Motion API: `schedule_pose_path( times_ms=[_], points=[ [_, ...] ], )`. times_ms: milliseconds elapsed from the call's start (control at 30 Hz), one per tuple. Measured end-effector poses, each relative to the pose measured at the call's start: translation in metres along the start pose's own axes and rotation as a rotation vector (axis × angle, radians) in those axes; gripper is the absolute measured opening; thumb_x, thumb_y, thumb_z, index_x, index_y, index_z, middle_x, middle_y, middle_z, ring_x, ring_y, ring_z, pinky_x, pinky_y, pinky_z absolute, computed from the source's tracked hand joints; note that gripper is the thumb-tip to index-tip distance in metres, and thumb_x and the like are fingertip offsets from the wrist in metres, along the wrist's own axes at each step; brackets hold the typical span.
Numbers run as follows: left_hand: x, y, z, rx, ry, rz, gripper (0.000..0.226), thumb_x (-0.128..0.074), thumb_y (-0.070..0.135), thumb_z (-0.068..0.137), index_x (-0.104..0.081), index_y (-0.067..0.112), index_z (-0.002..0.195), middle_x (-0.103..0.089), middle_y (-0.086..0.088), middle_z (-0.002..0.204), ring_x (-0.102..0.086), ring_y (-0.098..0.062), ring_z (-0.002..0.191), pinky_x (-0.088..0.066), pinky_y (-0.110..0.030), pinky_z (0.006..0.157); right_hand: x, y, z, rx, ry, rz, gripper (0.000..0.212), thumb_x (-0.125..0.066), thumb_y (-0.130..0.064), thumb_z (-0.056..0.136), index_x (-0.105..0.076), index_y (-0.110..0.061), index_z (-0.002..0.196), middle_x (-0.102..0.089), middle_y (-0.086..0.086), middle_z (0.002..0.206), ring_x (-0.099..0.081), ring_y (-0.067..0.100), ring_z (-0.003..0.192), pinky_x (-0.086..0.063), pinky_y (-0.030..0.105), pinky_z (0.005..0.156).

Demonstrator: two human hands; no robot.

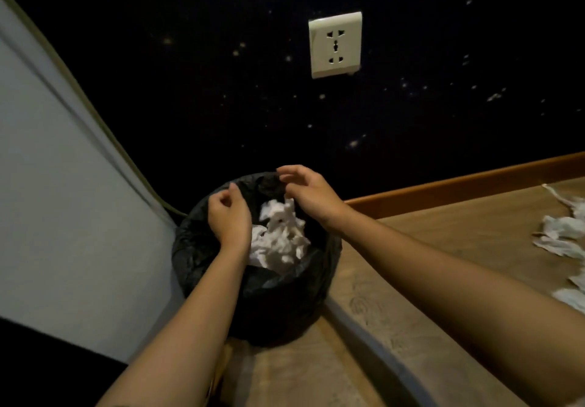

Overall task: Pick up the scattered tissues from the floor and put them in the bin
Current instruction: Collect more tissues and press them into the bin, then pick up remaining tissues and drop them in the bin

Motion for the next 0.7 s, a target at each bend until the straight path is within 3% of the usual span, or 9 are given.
schedule_pose_path(
  times_ms=[100,200,400,500,600,700],
  points=[
    [-0.027,0.02,-0.013,-0.114,-0.08,-0.093,0.014,-0.051,0.025,0.099,-0.051,0.011,0.095,-0.055,0.002,0.08,-0.052,-0.009,0.069,-0.04,-0.009,0.059,0.018,0.002,-0.005,0.045,0.125,0.03,0.028,-0.048,0.005,0.091,-0.065,-0.009,0.109,-0.065,-0.001,0.099,-0.061,0.008,0.09,-0.051,0.017,0.078],
    [-0.066,0.034,-0.034,-0.141,-0.192,-0.186,0.006,-0.057,0.019,0.094,-0.054,0.015,0.095,-0.063,-0.003,0.093,-0.059,-0.012,0.083,-0.046,-0.018,0.075,0.053,0.01,-0.019,0.028,0.269,0.047,0.024,-0.048,0.004,0.094,-0.065,-0.011,0.101,-0.067,0.003,0.097,-0.065,0.015,0.092,-0.053,0.029,0.083],
    [-0.141,0.042,-0.112,-0.248,-0.561,-0.102,0.006,-0.062,0.018,0.091,-0.057,0.016,0.095,-0.058,0.01,0.082,-0.056,0.0,0.074,-0.045,-0.008,0.065,0.156,0.042,-0.067,-0.004,0.516,-0.176,0.018,-0.055,-0.005,0.093,-0.062,-0.017,0.103,-0.069,0.003,0.087,-0.067,0.012,0.072,-0.051,0.025,0.064],
    [-0.169,0.035,-0.145,-0.263,-0.706,-0.024,0.006,-0.062,0.015,0.091,-0.061,0.016,0.096,-0.06,0.009,0.087,-0.058,0.0,0.078,-0.044,-0.002,0.062,0.202,0.059,-0.093,-0.015,0.613,-0.335,0.012,-0.055,-0.01,0.094,-0.061,-0.019,0.1,-0.069,-0.001,0.084,-0.067,0.011,0.078,-0.054,0.025,0.07],
    [-0.189,0.029,-0.178,-0.262,-0.816,0.027,0.01,-0.062,0.013,0.089,-0.063,0.019,0.097,-0.062,0.01,0.089,-0.058,0.0,0.078,-0.046,-0.005,0.061,0.237,0.076,-0.124,-0.058,0.655,-0.293,0.01,-0.052,-0.014,0.098,-0.061,-0.015,0.1,-0.071,0.0,0.082,-0.068,0.004,0.079,-0.053,0.02,0.075],
    [-0.205,0.024,-0.214,-0.302,-0.954,0.096,0.013,-0.061,0.009,0.088,-0.064,0.019,0.095,-0.064,0.008,0.088,-0.059,-0.002,0.077,-0.046,-0.01,0.064,0.267,0.093,-0.164,-0.143,0.643,-0.322,0.016,-0.051,-0.017,0.098,-0.066,-0.011,0.098,-0.073,0.003,0.085,-0.07,0.013,0.087,-0.054,0.031,0.085]
  ],
)
Point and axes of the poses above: each hand's wrist, its own z-axis towards the middle knuckle, its own x-axis out of the back of the hand, y = z × x, the point moved 2 cm from there along z, towards the middle knuckle
